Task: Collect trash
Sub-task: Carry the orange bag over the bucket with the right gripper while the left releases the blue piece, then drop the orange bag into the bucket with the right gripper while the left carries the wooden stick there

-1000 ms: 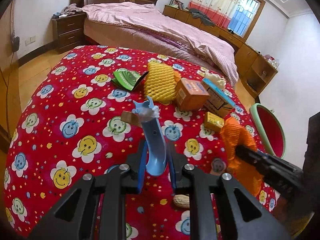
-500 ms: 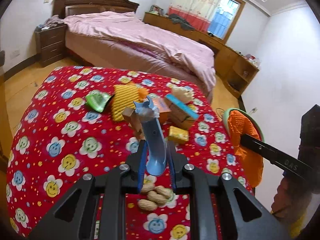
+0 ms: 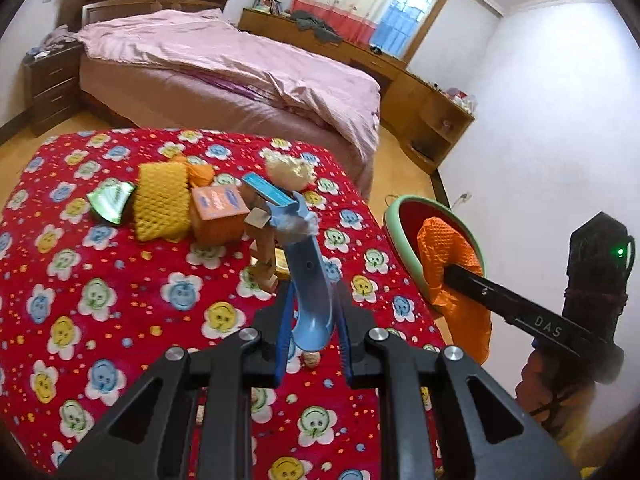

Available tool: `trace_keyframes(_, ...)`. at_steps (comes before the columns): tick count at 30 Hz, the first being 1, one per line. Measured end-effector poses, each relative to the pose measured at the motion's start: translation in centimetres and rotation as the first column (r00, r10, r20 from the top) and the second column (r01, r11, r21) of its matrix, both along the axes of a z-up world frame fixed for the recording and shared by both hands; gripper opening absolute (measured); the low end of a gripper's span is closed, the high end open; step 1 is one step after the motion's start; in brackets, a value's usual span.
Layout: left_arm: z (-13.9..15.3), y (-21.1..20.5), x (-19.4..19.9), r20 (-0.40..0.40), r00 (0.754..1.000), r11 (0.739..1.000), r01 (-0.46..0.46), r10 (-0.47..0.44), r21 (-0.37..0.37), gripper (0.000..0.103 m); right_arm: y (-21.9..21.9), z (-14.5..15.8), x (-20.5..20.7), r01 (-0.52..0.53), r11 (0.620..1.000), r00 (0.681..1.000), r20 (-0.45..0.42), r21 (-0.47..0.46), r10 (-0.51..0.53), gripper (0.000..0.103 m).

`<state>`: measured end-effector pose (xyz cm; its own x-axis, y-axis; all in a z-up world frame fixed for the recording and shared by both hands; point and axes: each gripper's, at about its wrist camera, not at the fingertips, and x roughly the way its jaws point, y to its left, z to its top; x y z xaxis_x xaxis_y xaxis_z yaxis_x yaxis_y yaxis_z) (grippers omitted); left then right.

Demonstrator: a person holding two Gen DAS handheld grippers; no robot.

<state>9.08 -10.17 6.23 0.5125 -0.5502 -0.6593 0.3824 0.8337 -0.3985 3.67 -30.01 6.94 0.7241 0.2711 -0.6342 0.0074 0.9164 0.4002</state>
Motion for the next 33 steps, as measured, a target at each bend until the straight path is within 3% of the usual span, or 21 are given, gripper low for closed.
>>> trace_keyframes(5,-2.5,-1.4,0.7,-0.068,0.997,0.999,0.036,-0.035,0.023,0.02,-1.2,-0.8,-0.5,0.025,1.0,1.0,-0.015,0.016,-0.025,0.014)
trace_keyframes(9,-4.1,-1.9,1.0,-0.122,0.992,0.998,0.033,-0.026,0.055,0.035,-1.8,-1.4,-0.7,0.034,0.999,0.999,-0.023,0.024,-0.034,0.014)
trace_keyframes(23,-5.3,0.7,2.1,-0.083,0.99,0.979,-0.094,0.111,0.182,0.046,-2.4,-2.6,-0.5,0.023,0.998,0.999,-0.036,0.051,-0.021,0.014)
trace_keyframes(28,-6.4,-0.1,2.9,-0.069,0.995,0.96,-0.05,0.072,0.274,0.046,-2.6,-2.9,-0.4,0.023,0.998,0.999,-0.038,0.054,-0.021,0.014)
trace_keyframes(33,-7.3,-1.2,3.8,-0.072,0.997,0.948,0.008,0.016,0.318,0.046,-2.9,-3.1,-0.4,0.029,0.998,0.999,-0.044,0.053,-0.027,0.014)
